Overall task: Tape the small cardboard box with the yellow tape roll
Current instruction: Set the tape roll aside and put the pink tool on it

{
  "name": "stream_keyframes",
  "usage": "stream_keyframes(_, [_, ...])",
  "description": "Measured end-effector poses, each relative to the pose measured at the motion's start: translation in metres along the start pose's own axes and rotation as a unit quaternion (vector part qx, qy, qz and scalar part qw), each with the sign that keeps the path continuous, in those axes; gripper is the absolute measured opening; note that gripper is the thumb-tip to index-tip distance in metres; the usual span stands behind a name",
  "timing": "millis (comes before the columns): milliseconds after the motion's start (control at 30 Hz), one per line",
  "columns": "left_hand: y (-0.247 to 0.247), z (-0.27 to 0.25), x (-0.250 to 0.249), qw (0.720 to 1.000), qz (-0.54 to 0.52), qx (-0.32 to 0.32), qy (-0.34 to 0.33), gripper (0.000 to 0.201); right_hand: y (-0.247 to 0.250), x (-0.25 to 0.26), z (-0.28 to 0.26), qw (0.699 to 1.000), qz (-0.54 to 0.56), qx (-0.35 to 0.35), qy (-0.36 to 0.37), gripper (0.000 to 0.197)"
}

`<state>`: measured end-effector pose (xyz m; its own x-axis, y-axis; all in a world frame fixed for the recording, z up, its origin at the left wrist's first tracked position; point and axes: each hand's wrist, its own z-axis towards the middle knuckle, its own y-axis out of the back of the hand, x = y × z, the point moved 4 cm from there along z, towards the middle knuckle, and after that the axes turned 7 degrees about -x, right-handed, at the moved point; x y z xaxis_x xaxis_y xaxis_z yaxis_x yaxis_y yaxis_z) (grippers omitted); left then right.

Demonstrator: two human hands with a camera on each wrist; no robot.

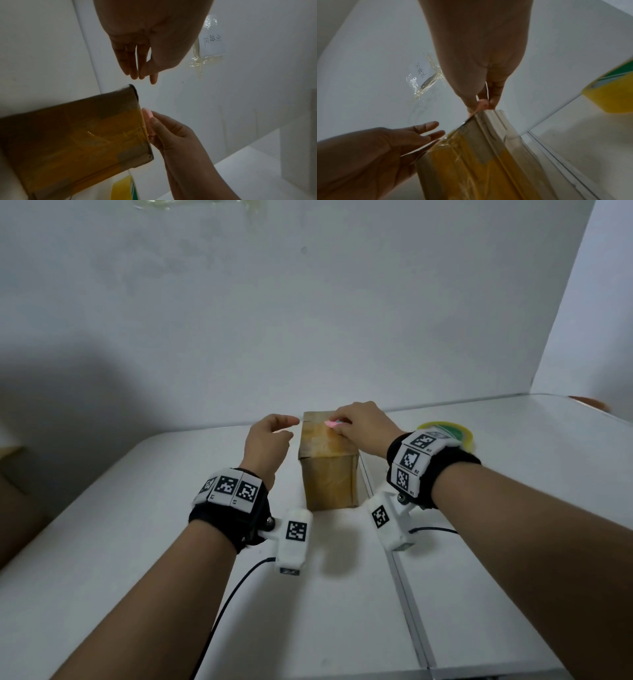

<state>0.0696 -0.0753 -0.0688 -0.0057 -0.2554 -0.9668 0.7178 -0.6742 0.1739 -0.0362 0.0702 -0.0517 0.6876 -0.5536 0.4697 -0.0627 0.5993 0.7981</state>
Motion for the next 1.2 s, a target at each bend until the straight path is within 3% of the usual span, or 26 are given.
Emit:
stream_keyframes(167, [-0.003, -0.001, -0.023, 0.995, 0.069, -0.01, -0.068, 0.034, 0.025, -0.015, -0.005, 0.994, 0.031, -0.096, -0.044, 0.038])
stream_keyframes(333, [-0.021, -0.006, -0.059, 0.984, 0.112, 0.006, -0.137, 0.035, 0.058, -0.065, -0.015, 0.968, 0.061, -0.178, -0.168, 0.038])
stream_keyframes(533, [-0.074, -0.011, -0.088, 0.982, 0.095, 0.074, -0.146, 0.033, 0.089, -0.135, -0.041, 0.929, 0.096, -0.237, -0.269, 0.028])
stream_keyframes(700, [-0.13, -0.016, -0.094, 0.984, 0.013, 0.149, -0.094, 0.03, 0.098, -0.171, -0.053, 0.941, 0.026, -0.218, -0.258, 0.025])
stream_keyframes(867, [-0.17, -0.01, -0.085, 0.98, 0.019, 0.187, -0.059, 0.03, 0.096, -0.18, -0.05, 0.958, -0.015, -0.154, -0.242, 0.028])
stream_keyframes(967, [-0.184, -0.006, -0.076, 0.977, 0.059, 0.197, -0.049, 0.03, 0.088, -0.184, -0.04, 0.963, -0.025, -0.116, -0.241, 0.03])
stream_keyframes(1200, [-0.203, -0.001, -0.065, 0.943, 0.231, 0.21, -0.112, 0.032, 0.067, -0.19, -0.022, 0.968, -0.03, -0.067, -0.239, 0.023])
